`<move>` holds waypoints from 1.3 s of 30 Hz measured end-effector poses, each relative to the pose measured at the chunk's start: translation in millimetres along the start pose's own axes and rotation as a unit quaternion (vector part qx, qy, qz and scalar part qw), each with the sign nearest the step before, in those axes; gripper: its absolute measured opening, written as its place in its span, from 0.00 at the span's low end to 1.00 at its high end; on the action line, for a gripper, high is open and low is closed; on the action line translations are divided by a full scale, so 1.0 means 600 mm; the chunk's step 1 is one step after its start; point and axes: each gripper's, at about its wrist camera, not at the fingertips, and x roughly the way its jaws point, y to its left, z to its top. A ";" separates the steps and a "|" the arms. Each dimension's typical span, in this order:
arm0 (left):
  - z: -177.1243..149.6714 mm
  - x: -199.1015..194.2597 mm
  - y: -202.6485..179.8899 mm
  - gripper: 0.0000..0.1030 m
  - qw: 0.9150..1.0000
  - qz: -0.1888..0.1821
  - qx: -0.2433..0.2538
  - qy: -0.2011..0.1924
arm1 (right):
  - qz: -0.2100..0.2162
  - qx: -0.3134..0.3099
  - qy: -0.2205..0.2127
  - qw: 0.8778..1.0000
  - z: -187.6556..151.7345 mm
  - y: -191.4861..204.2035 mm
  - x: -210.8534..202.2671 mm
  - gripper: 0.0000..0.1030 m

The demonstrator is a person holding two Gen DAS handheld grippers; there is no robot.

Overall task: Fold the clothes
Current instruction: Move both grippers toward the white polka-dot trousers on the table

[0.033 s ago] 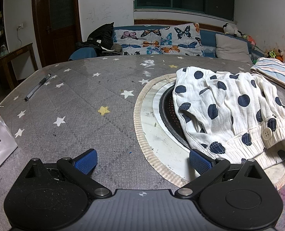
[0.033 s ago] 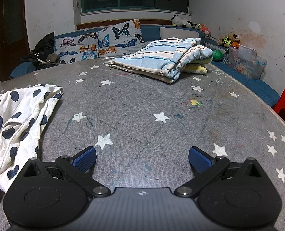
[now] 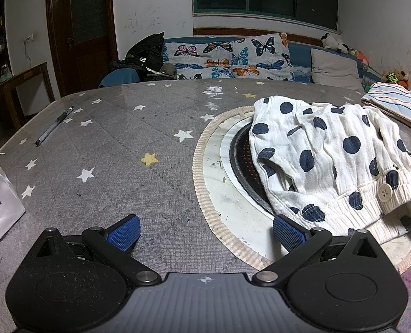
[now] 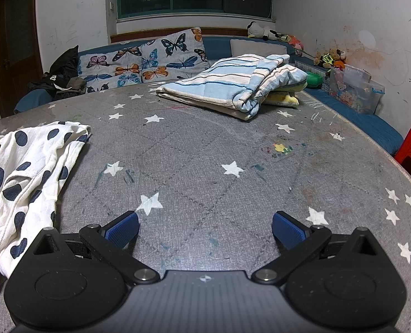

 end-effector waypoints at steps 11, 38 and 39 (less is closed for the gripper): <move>0.001 -0.007 -0.003 1.00 1.000 0.005 -0.001 0.000 | 0.003 0.003 0.003 1.000 -0.010 0.010 -0.018 1.00; -0.026 -0.075 -0.057 1.00 1.000 -0.011 -0.011 0.009 | 0.071 -0.040 -0.036 0.996 -0.065 0.068 -0.144 1.00; -0.027 -0.078 -0.060 1.00 1.000 -0.012 -0.010 0.008 | 0.074 -0.042 -0.038 0.996 -0.066 0.070 -0.147 1.00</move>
